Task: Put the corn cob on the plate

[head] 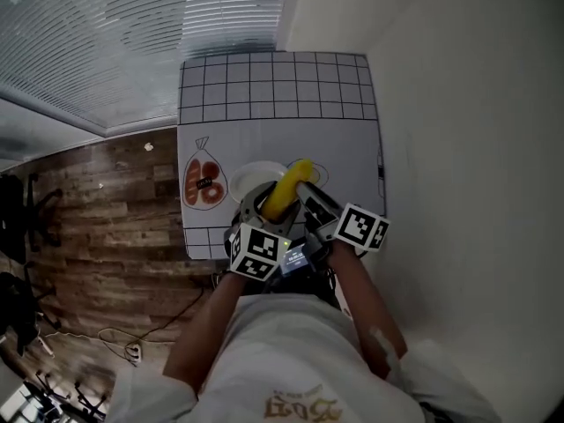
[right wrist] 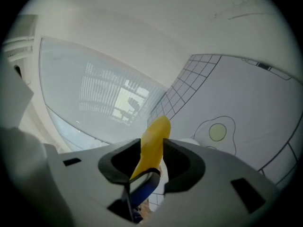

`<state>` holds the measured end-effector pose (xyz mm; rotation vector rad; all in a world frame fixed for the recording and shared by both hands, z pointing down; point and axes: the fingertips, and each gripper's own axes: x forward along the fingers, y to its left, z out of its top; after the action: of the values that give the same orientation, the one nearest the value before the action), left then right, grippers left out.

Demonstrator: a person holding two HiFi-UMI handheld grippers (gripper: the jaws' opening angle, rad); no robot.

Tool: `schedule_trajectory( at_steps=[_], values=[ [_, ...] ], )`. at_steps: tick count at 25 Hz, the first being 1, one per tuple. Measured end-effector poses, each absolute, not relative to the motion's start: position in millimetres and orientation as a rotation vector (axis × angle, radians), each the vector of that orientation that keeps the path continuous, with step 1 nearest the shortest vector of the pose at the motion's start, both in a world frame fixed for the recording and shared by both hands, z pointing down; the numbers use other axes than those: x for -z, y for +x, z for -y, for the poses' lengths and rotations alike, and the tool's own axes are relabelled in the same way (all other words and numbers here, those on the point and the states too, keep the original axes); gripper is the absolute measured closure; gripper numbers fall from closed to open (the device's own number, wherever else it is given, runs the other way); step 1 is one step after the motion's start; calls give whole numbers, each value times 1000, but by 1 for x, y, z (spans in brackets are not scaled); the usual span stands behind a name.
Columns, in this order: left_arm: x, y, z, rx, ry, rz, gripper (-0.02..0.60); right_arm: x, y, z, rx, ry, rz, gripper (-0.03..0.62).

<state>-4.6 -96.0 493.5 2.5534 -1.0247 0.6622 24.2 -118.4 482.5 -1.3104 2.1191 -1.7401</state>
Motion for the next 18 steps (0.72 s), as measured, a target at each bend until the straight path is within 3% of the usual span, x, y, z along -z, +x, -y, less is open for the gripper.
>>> schedule_trajectory(
  at_steps=[18],
  values=[
    [-528, -66, 99, -687, 2323, 1233, 325, -517, -44, 129, 1934, -1101, -2292, 447]
  ],
)
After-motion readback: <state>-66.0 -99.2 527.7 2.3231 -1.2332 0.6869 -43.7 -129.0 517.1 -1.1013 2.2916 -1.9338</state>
